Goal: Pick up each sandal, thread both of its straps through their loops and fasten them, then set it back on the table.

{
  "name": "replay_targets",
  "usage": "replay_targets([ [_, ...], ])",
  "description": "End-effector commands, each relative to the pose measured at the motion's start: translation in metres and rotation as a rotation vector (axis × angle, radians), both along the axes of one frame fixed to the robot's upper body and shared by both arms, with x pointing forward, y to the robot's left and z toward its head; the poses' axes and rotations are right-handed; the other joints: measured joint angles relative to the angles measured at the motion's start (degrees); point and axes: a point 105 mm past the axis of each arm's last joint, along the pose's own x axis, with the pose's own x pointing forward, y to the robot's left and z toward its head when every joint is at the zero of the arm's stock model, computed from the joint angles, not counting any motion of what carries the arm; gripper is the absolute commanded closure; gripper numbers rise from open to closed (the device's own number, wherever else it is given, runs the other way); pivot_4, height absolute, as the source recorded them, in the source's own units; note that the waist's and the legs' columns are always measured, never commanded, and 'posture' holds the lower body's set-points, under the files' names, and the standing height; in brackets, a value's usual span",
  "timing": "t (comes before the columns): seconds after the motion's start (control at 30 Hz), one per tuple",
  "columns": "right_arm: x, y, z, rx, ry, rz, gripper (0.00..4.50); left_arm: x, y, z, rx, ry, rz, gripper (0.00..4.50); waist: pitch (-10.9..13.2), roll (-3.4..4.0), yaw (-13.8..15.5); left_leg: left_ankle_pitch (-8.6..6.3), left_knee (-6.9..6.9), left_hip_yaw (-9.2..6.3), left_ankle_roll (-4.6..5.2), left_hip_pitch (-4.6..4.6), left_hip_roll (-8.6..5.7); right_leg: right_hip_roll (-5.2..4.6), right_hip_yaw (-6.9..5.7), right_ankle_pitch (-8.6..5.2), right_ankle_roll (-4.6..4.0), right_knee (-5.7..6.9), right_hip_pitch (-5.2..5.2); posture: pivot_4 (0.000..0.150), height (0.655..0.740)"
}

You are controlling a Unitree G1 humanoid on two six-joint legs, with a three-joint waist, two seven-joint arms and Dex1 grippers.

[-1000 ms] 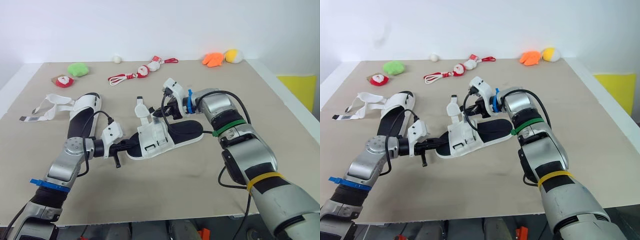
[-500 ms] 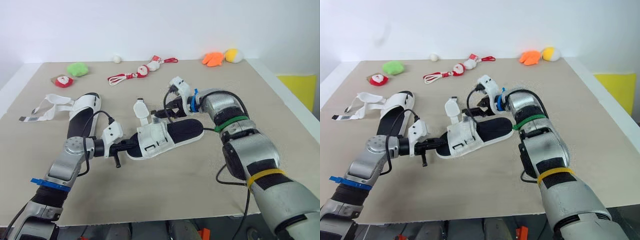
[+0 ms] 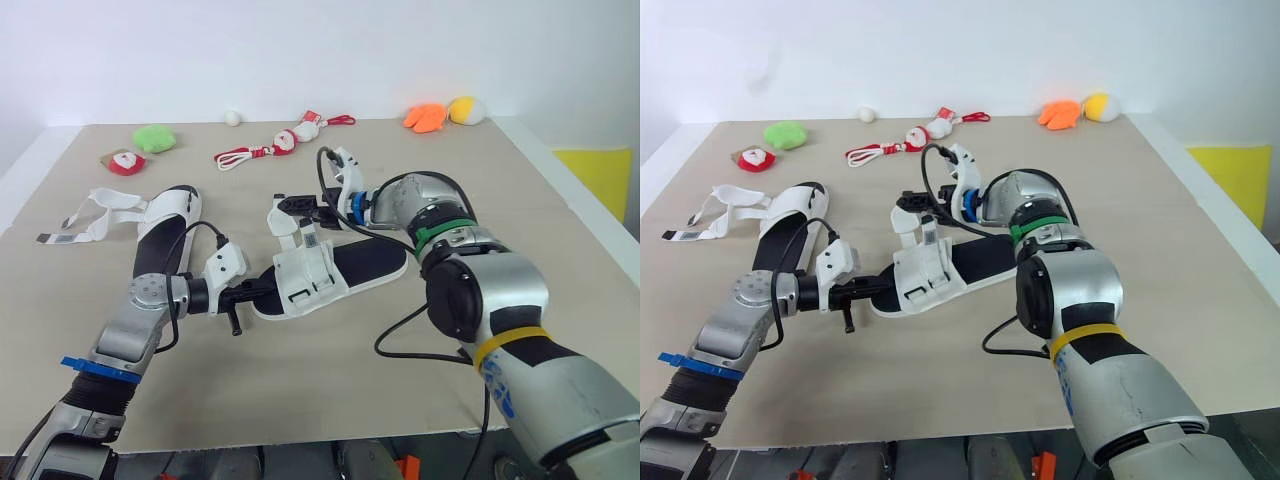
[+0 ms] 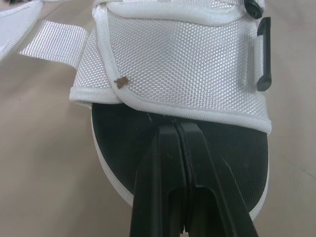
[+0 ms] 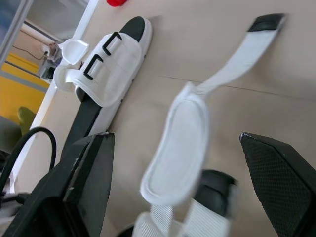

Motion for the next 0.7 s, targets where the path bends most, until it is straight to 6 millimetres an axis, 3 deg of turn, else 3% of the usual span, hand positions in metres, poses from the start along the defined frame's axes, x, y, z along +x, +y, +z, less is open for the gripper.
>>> replay_targets([
  [0.03,0.002,0.011,0.014,0.048,-0.035,-0.004,0.14,-0.006,0.002,-0.025,0.052,0.088,0.01,4.5,0.0,0.0,-0.01,0.0,0.0,0.0,0.0,0.0,0.0,0.0,0.0,0.0,0.0,-0.01,0.0,0.15,0.74],
  [0.27,0.0,0.022,0.006,0.02,-0.053,0.002,0.14,-0.007,0.001,-0.026,0.048,0.088,0.015,4.5,0.0,0.0,-0.04,0.0,-0.02,-0.01,-0.01,0.0,0.0,0.01,0.0,-0.01,0.0,-0.01,-0.01,0.15,0.74],
  [0.37,0.0,0.023,0.003,0.0,-0.064,0.012,0.89,-0.008,0.001,-0.026,0.047,0.089,0.019,4.5,0.0,0.0,-0.04,-0.01,-0.02,-0.01,-0.01,0.0,0.0,0.01,0.0,-0.02,0.0,-0.01,-0.01,0.15,0.74],
  [0.6,-0.003,0.023,0.001,-0.069,-0.131,0.086,4.21,-0.008,0.003,-0.026,0.049,0.089,0.024,4.5,0.01,0.01,-0.08,-0.03,-0.03,-0.02,-0.04,0.0,0.0,0.01,0.0,-0.04,0.01,-0.01,-0.02,0.15,0.74],
  [0.63,-0.004,0.024,0.002,-0.086,-0.161,0.115,4.42,-0.008,0.003,-0.026,0.049,0.088,0.024,4.5,0.0,0.01,-0.09,-0.03,-0.03,-0.01,-0.05,0.0,0.0,0.01,0.0,-0.04,0.02,-0.01,-0.02,0.15,0.74],
  [0.7,-0.005,0.026,0.007,-0.116,-0.262,0.184,4.42,-0.007,0.003,-0.026,0.05,0.087,0.025,4.5,0.01,0.01,-0.09,-0.04,-0.03,-0.02,-0.06,0.0,0.0,0.02,0.0,-0.04,0.04,-0.01,-0.03,0.15,0.74],
])
